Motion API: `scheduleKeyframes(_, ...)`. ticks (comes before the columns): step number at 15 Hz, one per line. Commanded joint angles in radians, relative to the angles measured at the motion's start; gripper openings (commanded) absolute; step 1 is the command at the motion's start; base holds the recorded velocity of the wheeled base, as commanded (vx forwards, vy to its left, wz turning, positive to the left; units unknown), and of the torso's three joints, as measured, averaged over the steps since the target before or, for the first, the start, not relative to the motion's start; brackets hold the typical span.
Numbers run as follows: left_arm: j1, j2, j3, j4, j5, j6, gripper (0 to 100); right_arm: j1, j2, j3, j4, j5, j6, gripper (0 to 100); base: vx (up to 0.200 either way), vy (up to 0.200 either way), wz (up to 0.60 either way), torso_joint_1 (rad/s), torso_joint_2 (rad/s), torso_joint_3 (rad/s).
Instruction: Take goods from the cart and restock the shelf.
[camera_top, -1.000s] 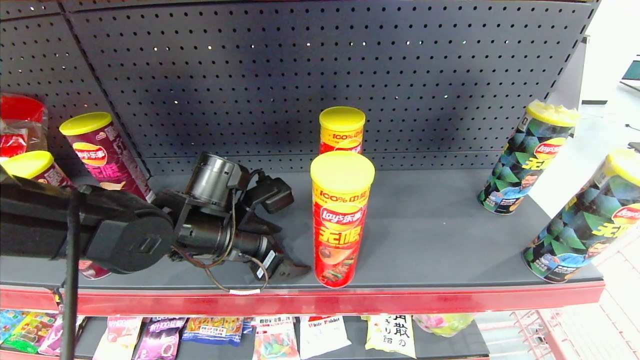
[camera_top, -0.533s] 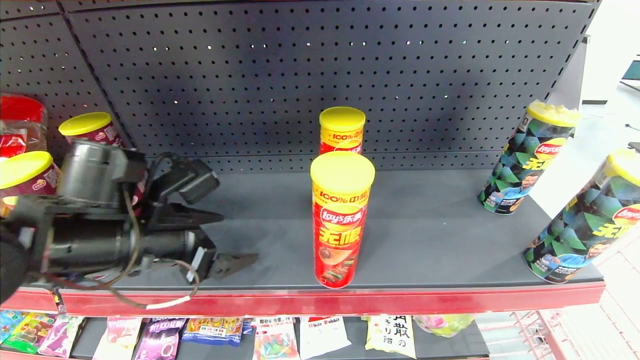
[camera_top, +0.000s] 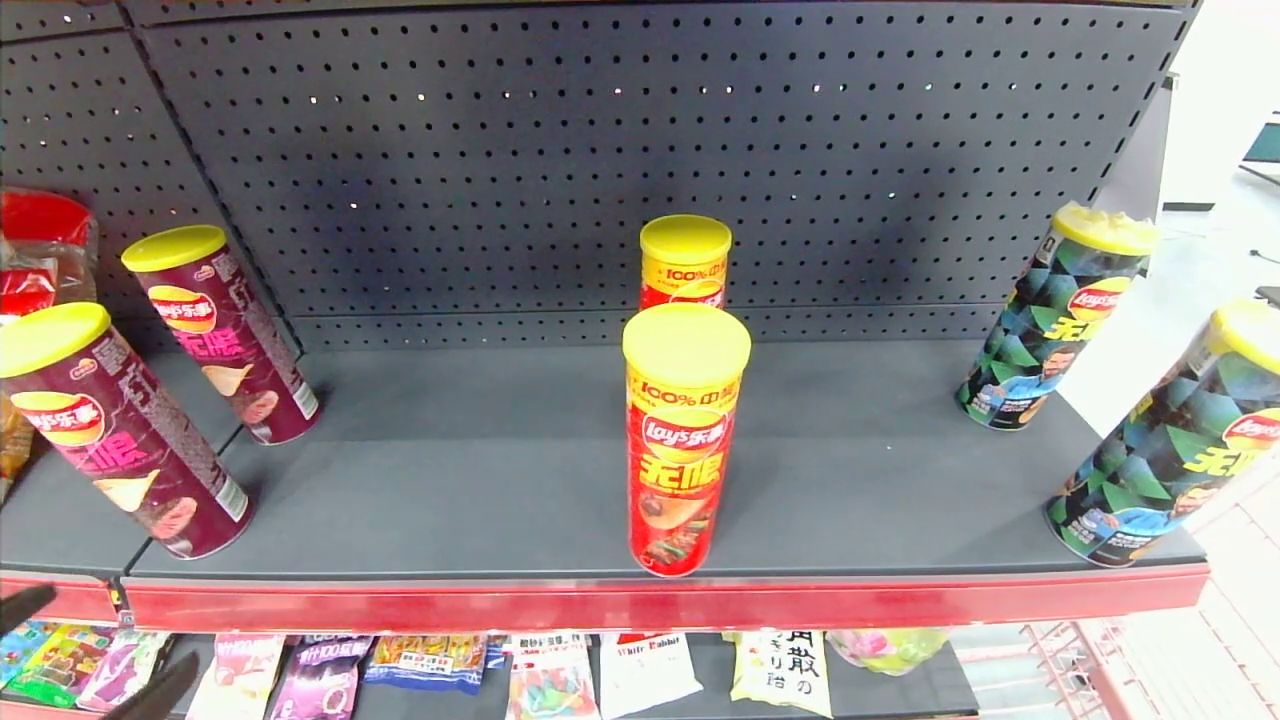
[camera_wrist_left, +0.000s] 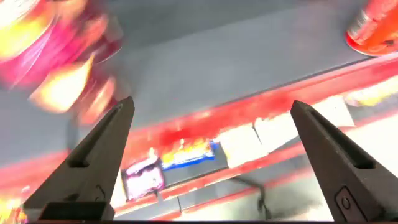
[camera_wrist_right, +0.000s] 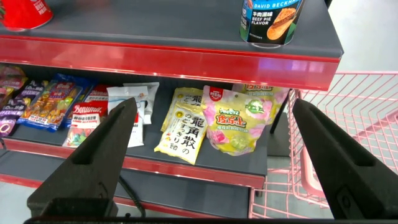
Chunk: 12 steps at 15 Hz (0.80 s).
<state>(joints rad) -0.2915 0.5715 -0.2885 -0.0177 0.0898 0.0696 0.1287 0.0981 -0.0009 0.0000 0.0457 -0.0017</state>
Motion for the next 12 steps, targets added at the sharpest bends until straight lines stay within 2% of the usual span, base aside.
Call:
scheduleKeyframes(1,0.091,-0.413,0.12,0.266,0.087,-0.042,100,0.0,0.002,0.001,0.0,0.0,0.0,100,0.0,0.0,0.0,0.0,0.0,0.0)
scheduleKeyframes(2,0.152,-0.441,0.115,0.343,0.084,-0.053,100,0.0,0.002,0.001,0.0,-0.001,0.0,100,0.0,0.0,0.0,0.0,0.0,0.0)
scheduleKeyframes(3,0.256,-0.407,0.104,0.36,0.085,-0.106,100,0.0,0.002,0.001,0.0,-0.001,-0.001,100,0.0,0.0,0.0,0.0,0.0,0.0)
scheduleKeyframes(4,0.321,-0.398,0.104,0.36,0.073,-0.123,100,0.0,0.002,-0.001,0.0,0.0,0.0,100,0.0,0.0,0.0,0.0,0.0,0.0)
scheduleKeyframes(5,0.321,-0.426,0.109,0.352,0.045,-0.139,100,0.0,0.002,-0.001,0.0,0.0,0.0,100,0.0,0.0,0.0,0.0,0.0,0.0)
scheduleKeyframes(6,0.304,-0.521,0.112,0.338,-0.021,-0.143,100,0.0,0.002,-0.001,0.0,0.0,0.0,100,0.0,0.0,0.0,0.0,0.0,0.0)
scheduleKeyframes(7,0.295,-0.571,0.126,0.318,-0.061,-0.139,100,0.0,0.002,0.001,0.0,0.0,0.0,100,0.0,0.0,0.0,0.0,0.0,0.0)
scheduleKeyframes(9,0.295,-0.571,0.19,0.182,-0.044,-0.137,100,0.0,0.002,0.001,0.0,-0.001,0.0,100,0.0,0.0,0.0,0.0,0.0,0.0)
scheduleKeyframes(12,0.295,-0.571,0.21,0.147,-0.039,-0.116,100,0.0,0.002,0.001,0.0,-0.001,-0.001,100,0.0,0.0,0.0,0.0,0.0,0.0)
